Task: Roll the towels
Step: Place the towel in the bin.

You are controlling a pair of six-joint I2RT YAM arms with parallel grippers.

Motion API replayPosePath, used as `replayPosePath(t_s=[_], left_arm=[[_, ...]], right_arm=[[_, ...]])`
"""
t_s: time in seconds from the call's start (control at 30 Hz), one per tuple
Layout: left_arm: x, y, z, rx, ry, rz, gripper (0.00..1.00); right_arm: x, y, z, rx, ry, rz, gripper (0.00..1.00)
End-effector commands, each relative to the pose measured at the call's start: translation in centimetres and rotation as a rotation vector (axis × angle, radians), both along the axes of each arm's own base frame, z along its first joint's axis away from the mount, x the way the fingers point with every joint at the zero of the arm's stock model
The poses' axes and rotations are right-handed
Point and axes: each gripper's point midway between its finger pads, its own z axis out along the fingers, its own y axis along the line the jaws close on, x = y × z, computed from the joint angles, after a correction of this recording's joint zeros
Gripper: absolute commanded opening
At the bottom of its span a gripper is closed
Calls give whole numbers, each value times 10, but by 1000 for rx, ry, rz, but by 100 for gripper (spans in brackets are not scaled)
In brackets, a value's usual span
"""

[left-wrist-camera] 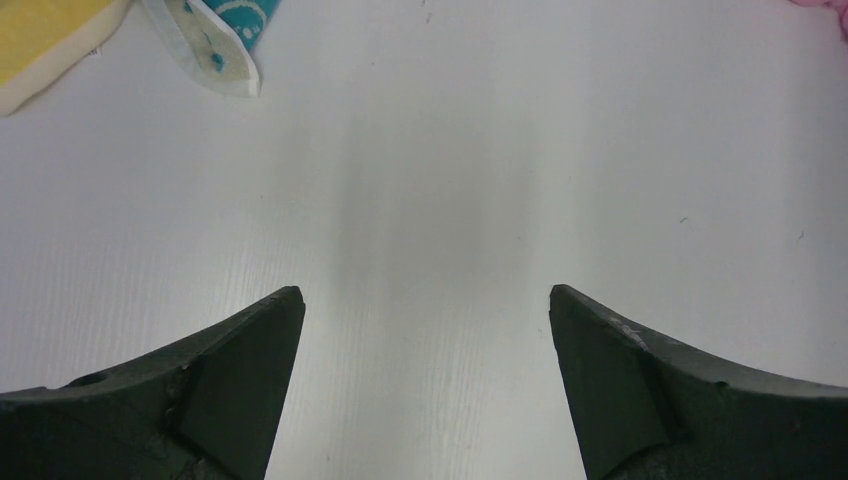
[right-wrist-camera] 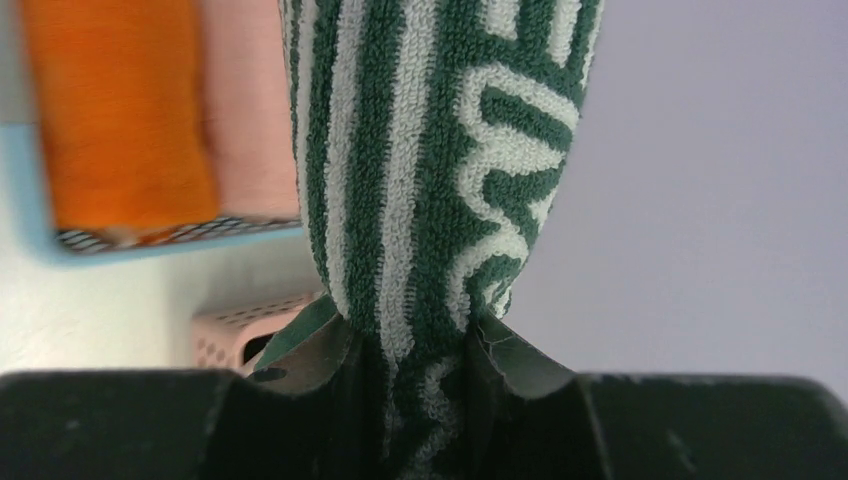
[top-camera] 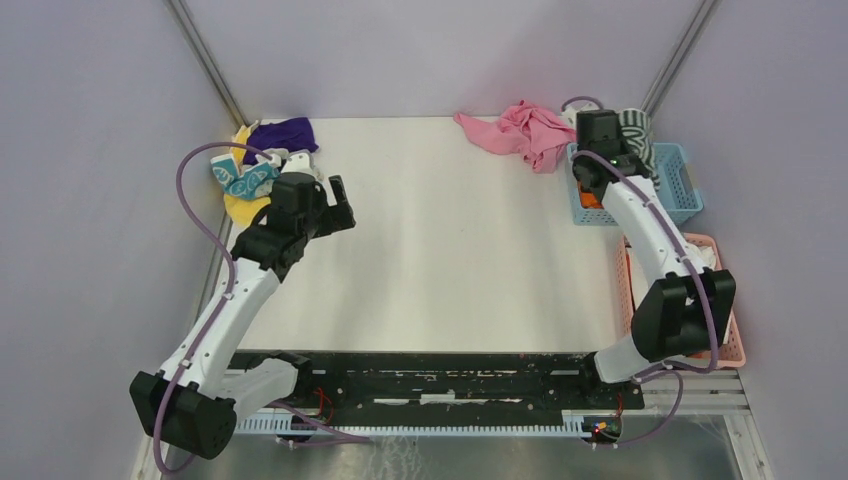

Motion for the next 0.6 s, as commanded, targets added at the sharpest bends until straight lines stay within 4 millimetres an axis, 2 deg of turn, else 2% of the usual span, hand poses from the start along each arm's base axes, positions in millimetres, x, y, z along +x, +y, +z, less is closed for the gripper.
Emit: replayPosePath(t_s=[0.0, 0.1, 0.27, 0.4, 0.57], left_arm=[[-2, 7, 10, 88, -47, 12, 99], [-2, 8, 6, 100, -38, 18, 99], [-2, 11, -1, 122, -18, 32, 99], [1, 14, -7, 136, 9, 43, 99], [5, 18, -18, 152, 42, 57, 99]], right_arm=[[30, -66, 32, -42, -117, -116, 0], [46, -103, 15, -30, -100, -170, 0], [67, -146, -8, -24, -95, -222, 0], [81, -167, -37, -28, -54, -234, 0], [94, -171, -87, 55, 5, -211, 0]])
